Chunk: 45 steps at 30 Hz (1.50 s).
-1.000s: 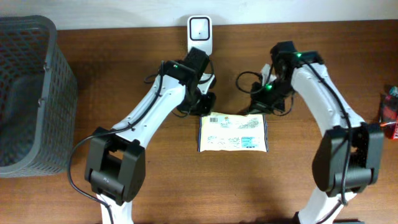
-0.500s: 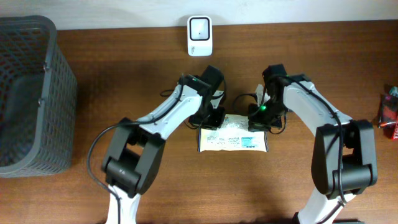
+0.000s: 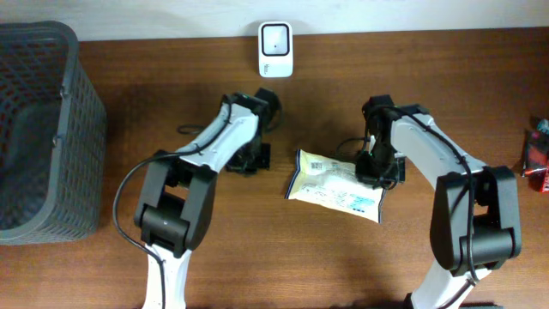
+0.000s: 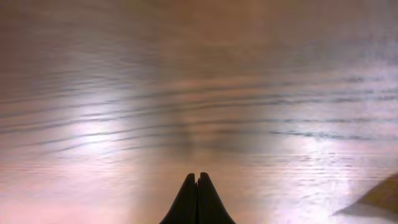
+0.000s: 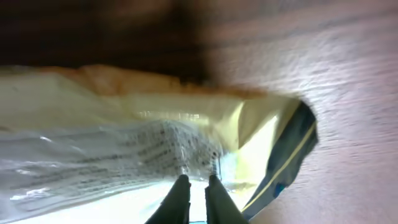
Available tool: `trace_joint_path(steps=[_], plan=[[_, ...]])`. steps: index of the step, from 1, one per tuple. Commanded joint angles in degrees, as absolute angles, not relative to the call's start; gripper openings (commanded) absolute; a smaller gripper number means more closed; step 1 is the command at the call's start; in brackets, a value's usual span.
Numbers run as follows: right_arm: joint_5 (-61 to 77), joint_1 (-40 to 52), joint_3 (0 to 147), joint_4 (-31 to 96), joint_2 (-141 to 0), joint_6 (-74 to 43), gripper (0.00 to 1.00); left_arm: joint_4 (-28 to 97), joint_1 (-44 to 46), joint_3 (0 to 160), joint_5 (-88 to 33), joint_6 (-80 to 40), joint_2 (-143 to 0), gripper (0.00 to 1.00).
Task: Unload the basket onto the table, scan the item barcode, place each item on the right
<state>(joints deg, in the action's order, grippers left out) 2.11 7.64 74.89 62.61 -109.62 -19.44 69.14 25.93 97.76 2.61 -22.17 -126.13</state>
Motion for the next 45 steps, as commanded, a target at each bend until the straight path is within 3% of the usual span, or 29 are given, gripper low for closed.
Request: trace_joint_path(steps=[1,6,10,13,19,21,22,24,31,35,43,45], plan=[[4.73,7.49,78.17,62.33,-109.97,-19.97,0.12,71.64,26.02,104.86,4.78,-23.11,-123.61,0.00],[6.50,8.71,74.24,61.10,-110.43,-21.54,0.12,72.05,24.93,107.42,4.93,-23.70,-120.84,0.00],[15.59,10.48,69.87,57.12,-110.98,-22.24,0.12,72.38,21.67,107.39,4.78,-24.45,-120.86,0.01],[19.42,12.78,69.28,52.01,-111.57,-25.80,0.11,72.99,19.51,107.39,2.98,-24.45,-120.86,0.19],[21.10,20.29,69.34,38.89,-112.73,-34.11,0.12,75.66,17.54,107.28,-1.15,-24.36,-120.86,0.28],[21.23,21.74,69.56,36.27,-112.73,-37.17,0.12,76.42,17.56,107.28,-1.56,-23.27,-120.86,0.23],[21.21,22.17,69.80,34.96,-112.73,-38.06,0.11,77.23,17.56,107.28,-3.70,-20.53,-120.86,0.09],[21.19,22.04,70.94,35.35,-112.73,-37.98,0.12,78.85,17.56,107.28,-7.40,-17.93,-120.84,0.00],[19.70,16.58,82.89,50.39,-112.44,-29.98,0.13,88.44,19.03,107.28,-18.72,-10.02,-120.84,0.00],[19.73,12.93,87.94,58.48,-112.44,-22.96,0.19,89.43,21.91,106.21,-18.79,-9.30,-120.84,0.00],[19.66,10.15,89.19,68.01,-112.46,-14.94,0.32,75.53,28.10,91.50,-24.23,-14.79,-120.86,0.00],[19.27,10.15,89.17,68.25,-112.46,-14.96,0.40,72.14,28.62,88.05,-24.14,-16.32,-120.86,0.00]])
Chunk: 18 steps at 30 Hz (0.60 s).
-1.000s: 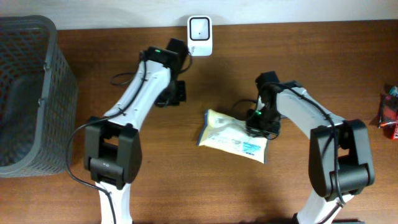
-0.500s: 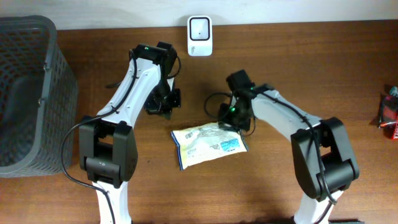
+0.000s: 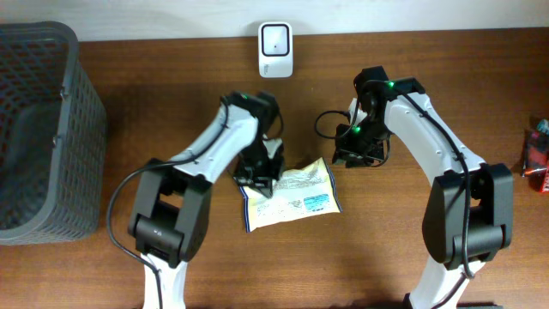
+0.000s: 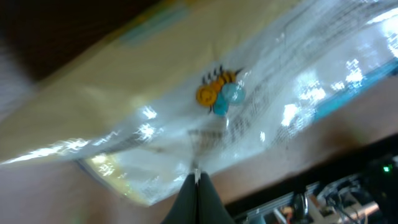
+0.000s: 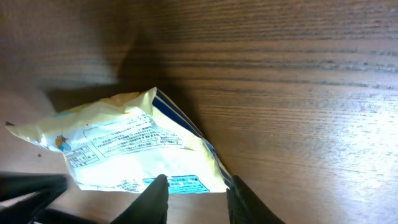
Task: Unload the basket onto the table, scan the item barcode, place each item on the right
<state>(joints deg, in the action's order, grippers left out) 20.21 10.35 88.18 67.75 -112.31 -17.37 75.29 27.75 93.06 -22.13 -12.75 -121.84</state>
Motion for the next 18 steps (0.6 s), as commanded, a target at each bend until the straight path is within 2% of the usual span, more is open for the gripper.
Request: trace_joint_path(steps=[1,3,5,6,18], plan=[[19.27,10.15,89.17,68.20,-112.46,-14.98,0.43,70.32,28.60,86.78,-23.75,-16.43,-120.86,0.00],[19.29,10.15,89.17,68.20,-112.46,-15.00,0.50,66.59,28.25,85.10,-17.93,-19.81,-120.86,0.00],[19.29,10.22,89.14,68.69,-112.46,-15.00,0.75,64.51,27.51,84.66,-10.76,-23.66,-120.90,0.00],[19.29,10.22,89.14,69.04,-112.51,-14.98,0.80,63.46,26.98,84.66,-9.02,-23.75,-120.90,0.00],[20.53,13.45,89.03,72.14,-112.62,-10.63,0.79,50.85,21.52,84.66,-8.05,-30.85,-120.95,0.00]])
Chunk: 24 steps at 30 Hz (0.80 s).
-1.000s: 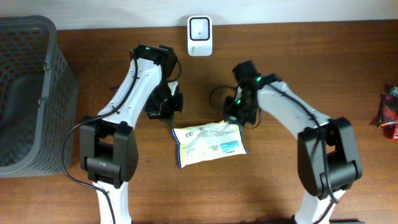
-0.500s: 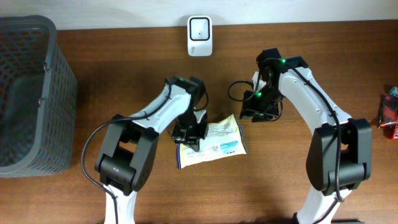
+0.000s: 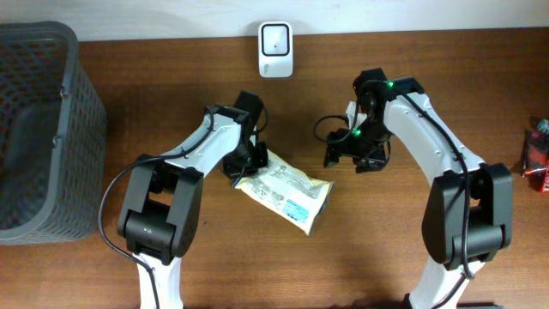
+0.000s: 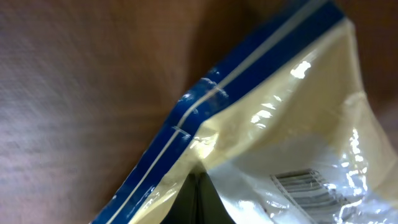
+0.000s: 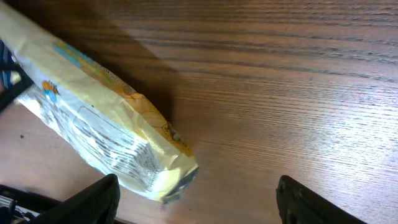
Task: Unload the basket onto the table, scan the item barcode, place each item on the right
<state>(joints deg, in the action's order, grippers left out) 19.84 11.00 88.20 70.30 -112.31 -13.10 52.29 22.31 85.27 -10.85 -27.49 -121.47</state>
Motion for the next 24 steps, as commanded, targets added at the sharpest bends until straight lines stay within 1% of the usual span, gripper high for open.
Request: trace_joint_path(steps=[1,3,7,8,9,10,15,16,18,20,23,24], plan=[[20.53,14.06,89.03,73.23,-112.64,-10.26,0.79,50.85,21.32,84.66,-8.05,-30.83,-120.95,0.00],[20.56,15.29,89.03,75.53,-112.64,-10.28,0.79,50.96,21.08,84.66,-7.79,-30.89,-120.95,0.00],[20.18,18.41,88.71,77.60,-112.62,-10.28,0.82,50.09,20.69,84.66,-5.06,-35.46,-120.95,0.00],[19.51,19.09,88.36,77.80,-112.62,-10.28,0.86,49.63,20.58,84.66,-5.06,-35.64,-120.95,0.00],[17.34,19.86,87.74,78.11,-112.64,-10.33,0.94,49.30,20.49,84.66,-5.06,-35.64,-120.95,0.00],[15.70,20.32,86.89,78.06,-112.66,-10.33,0.99,49.30,20.43,84.66,-5.06,-35.64,-120.95,0.00],[17.45,20.23,81.38,71.70,-112.66,-11.55,0.99,49.36,19.97,84.66,-5.06,-35.62,-120.95,0.00],[19.44,20.23,80.38,69.54,-112.66,-12.05,0.98,49.28,19.90,84.66,-5.06,-35.64,-120.95,0.00],[25.56,20.25,77.84,63.26,-112.66,-12.49,0.88,49.25,19.27,84.66,-5.08,-36.86,-120.95,0.00],[28.14,20.23,75.68,58.02,-112.66,-13.39,0.82,49.54,18.41,84.66,-5.13,-38.48,-120.95,0.00],[28.10,20.23,72.73,50.63,-112.66,-19.62,0.65,49.93,17.52,84.66,-6.68,-39.94,-120.95,0.00],[28.12,20.23,71.99,48.80,-112.68,-21.08,0.62,49.84,17.45,84.66,-7.40,-39.94,-120.95,0.00]])
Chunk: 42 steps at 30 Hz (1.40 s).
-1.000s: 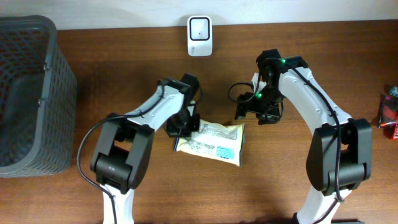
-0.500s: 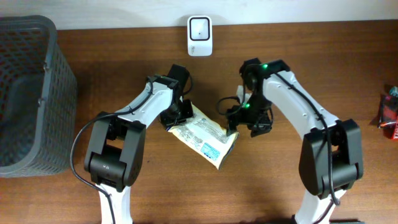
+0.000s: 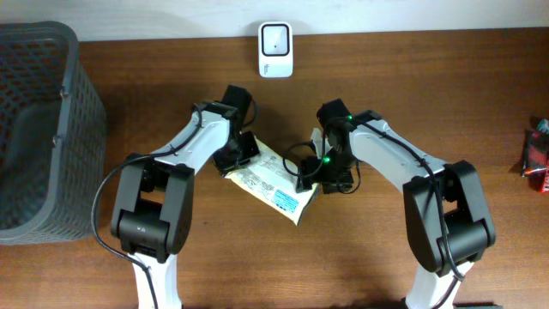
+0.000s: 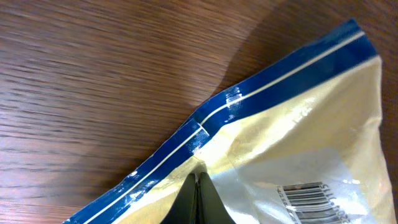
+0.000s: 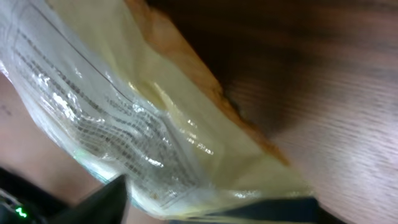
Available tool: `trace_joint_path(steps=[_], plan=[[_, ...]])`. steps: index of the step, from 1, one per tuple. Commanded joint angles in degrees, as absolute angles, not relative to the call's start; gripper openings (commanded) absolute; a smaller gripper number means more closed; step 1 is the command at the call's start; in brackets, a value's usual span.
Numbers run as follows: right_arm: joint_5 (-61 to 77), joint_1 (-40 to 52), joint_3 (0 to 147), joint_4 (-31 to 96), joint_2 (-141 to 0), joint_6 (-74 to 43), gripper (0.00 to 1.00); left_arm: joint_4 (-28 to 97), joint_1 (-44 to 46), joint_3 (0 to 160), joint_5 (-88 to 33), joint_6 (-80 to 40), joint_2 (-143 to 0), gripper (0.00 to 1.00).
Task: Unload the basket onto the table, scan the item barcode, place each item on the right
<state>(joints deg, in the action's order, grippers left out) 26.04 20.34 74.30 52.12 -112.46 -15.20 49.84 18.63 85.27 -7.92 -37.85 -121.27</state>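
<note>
A pale yellow snack packet (image 3: 270, 182) with a blue sealed edge lies slantwise on the wooden table (image 3: 446, 77), in front of the white scanner (image 3: 275, 39). My left gripper (image 3: 241, 157) is shut on the packet's upper left edge. In the left wrist view its fingertips (image 4: 198, 183) pinch the film just inside the blue stripe, with the barcode (image 4: 308, 198) showing to their right. My right gripper (image 3: 310, 178) stands open at the packet's right end. In the right wrist view the packet (image 5: 155, 124) fills the space between its spread fingers (image 5: 102, 202).
A dark grey mesh basket (image 3: 43, 129) stands at the left edge of the table. A red item (image 3: 536, 159) lies at the far right edge. A black cable loops beside the right wrist.
My right gripper, still open, has moved left from a spot clear of the packet to the packet's right end. The left gripper, still shut on the packet, sits slightly farther back.
First my right gripper held the packet's right end, with the left shut on nothing beside it. Then the left was shut on the packet and the right open, the packet farther left. Later the packet lay turned, the right apart. Now the right straddles its end.
</note>
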Motion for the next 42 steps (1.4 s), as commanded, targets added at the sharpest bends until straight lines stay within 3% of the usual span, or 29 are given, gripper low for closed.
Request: trace_joint_path(steps=[1,9,15,16,17,18,20,23,24,25,27,28,29,32,36,42], plan=[[28.14,20.23,71.02,46.22,-112.68,-22.00,0.55,49.45,17.45,84.66,-8.99,-39.90,-120.95,0.00],[28.67,17.45,70.41,32.71,-112.66,-23.49,0.07,48.64,17.45,87.42,-14.22,-32.47,-120.88,0.03],[30.44,13.45,71.81,26.76,-112.66,-23.46,0.06,52.80,17.39,93.41,-13.06,-27.27,-120.84,0.02],[30.46,12.80,72.38,27.20,-112.66,-23.46,0.16,54.48,17.39,94.78,-11.62,-27.27,-120.81,0.02],[30.44,12.34,72.84,27.68,-112.66,-23.40,0.46,55.75,17.39,95.90,-10.41,-27.27,-120.84,0.02],[30.44,11.86,73.41,28.34,-112.66,-22.83,0.67,57.10,17.39,96.92,-9.10,-27.27,-120.81,0.01],[30.35,11.16,75.00,30.22,-112.66,-21.61,0.77,60.20,17.41,99.42,-7.40,-26.61,-120.81,0.00],[29.89,10.68,79.68,37.01,-112.64,-18.02,0.78,61.65,17.50,101.93,-7.51,-22.81,-120.73,0.00],[29.85,10.70,81.36,39.57,-112.64,-18.09,0.75,61.47,17.50,102.21,-7.68,-22.59,-120.73,0.00],[30.22,10.74,82.81,41.74,-112.64,-18.55,0.67,61.25,17.50,102.21,-7.70,-22.61,-120.73,0.00],[33.08,11.25,85.12,44.99,-112.64,-18.48,0.30,60.90,17.63,102.21,-8.29,-22.59,-120.97,0.00],[35.57,11.55,85.82,46.19,-112.64,-18.46,0.18,60.73,17.87,102.15,-8.62,-22.59,-121.03,0.00],[37.65,11.77,85.82,46.33,-112.64,-18.48,0.13,60.49,18.15,102.04,-9.15,-22.57,-121.10,0.00],[38.87,13.52,85.06,45.45,-112.88,-20.14,0.04,58.28,19.86,101.67,-9.85,-22.31,-121.27,0.00],[28.08,16.58,83.26,43.46,-114.04,-28.91,0.04,54.57,22.39,101.08,-9.72,-22.17,-122.28,0.00],[27.44,17.26,78.83,37.23,-118.02,-30.55,0.08,54.02,21.89,101.08,-8.69,-22.17,-126.74,0.00]])
